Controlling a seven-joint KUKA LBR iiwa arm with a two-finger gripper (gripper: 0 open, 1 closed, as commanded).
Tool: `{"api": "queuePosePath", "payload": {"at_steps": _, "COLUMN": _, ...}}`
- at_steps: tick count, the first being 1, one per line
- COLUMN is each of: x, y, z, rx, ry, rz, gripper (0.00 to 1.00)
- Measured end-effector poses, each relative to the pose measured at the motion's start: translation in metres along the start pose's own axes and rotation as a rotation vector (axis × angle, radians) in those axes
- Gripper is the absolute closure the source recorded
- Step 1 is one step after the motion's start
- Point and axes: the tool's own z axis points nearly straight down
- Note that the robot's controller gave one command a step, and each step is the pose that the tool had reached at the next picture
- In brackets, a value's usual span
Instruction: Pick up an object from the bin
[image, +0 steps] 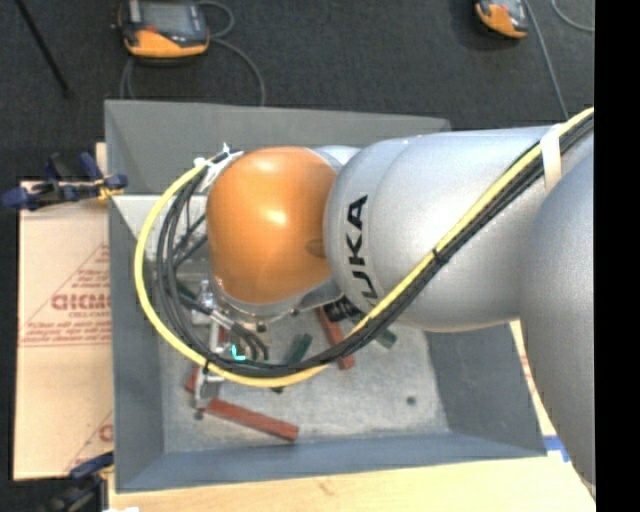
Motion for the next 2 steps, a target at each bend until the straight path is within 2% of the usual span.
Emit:
{"api": "queuePosePath", "payload": {"at_steps": 1, "x": -0.0021, "y": -0.0013, "z": -0.0041, "rx": -0.002, "ry": -0.007, "rz": 0.006, "gripper": 1.0}}
{"api": "queuePosePath", "payload": {"at_steps": 2, "x": -0.0021, "y": -0.0013, "z": -0.0041, "rx": -0.002, "ry": -0.007, "rz": 0.008, "gripper": 1.0}}
